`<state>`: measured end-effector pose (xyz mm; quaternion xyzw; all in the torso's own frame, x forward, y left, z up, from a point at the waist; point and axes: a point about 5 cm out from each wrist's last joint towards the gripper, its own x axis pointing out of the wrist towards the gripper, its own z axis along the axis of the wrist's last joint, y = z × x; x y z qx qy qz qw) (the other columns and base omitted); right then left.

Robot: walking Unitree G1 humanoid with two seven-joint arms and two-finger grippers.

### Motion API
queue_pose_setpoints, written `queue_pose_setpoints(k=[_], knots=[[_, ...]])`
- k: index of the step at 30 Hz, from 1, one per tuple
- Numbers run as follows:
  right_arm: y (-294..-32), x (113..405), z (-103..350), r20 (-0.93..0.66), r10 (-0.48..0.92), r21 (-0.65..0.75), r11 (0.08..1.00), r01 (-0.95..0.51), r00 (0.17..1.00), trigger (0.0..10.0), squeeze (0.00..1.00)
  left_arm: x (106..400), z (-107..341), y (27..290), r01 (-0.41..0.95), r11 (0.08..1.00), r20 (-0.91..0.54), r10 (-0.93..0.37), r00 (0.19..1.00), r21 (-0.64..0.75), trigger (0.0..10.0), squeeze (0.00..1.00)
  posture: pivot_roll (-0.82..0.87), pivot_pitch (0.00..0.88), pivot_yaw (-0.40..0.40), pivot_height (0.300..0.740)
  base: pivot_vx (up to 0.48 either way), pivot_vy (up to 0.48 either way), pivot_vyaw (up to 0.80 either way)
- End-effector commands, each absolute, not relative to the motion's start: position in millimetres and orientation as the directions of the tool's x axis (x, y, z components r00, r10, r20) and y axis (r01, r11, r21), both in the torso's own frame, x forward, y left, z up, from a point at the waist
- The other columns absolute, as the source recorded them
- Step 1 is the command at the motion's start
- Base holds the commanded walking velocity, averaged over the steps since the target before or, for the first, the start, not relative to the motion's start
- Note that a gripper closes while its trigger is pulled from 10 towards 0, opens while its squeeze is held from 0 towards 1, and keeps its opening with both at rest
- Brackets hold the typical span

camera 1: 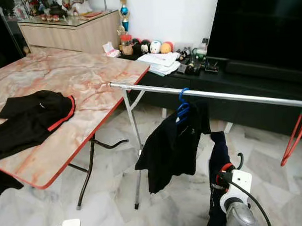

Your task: Hang hanger

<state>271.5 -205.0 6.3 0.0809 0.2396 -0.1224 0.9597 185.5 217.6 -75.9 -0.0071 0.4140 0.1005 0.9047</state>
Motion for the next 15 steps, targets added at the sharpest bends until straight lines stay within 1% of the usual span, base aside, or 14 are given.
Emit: queue_pose_setpoints(k=[1,12,15], knots=[[-204.1,277.1,13.0,-0.45,-0.204,0.104,0.955,0.279,0.869,10.0,0.0,181.5,-76.8,223.2,-0.19,0.979,-0.756,0.182,0.628,0.078,10.0,0.0,0.06,0.0,0.016,0.74,0.0,0.0,-0.8],[-204.0,277.8,13.3,-0.446,-0.204,0.104,0.955,0.277,0.871,10.0,0.0,181.2,-77.4,221.1,-0.18,0.981,-0.758,0.173,0.629,0.074,10.0,0.0,0.06,0.0,0.014,0.74,0.0,0.0,-0.8],[-203.6,278.3,13.8,-0.439,-0.204,0.084,0.96,0.267,0.875,10.0,0.0,181.4,-77.4,220.4,-0.179,0.981,-0.759,0.17,0.629,0.072,10.0,0.0,0.06,0.0,0.014,0.74,0.0,0.0,0.0]])
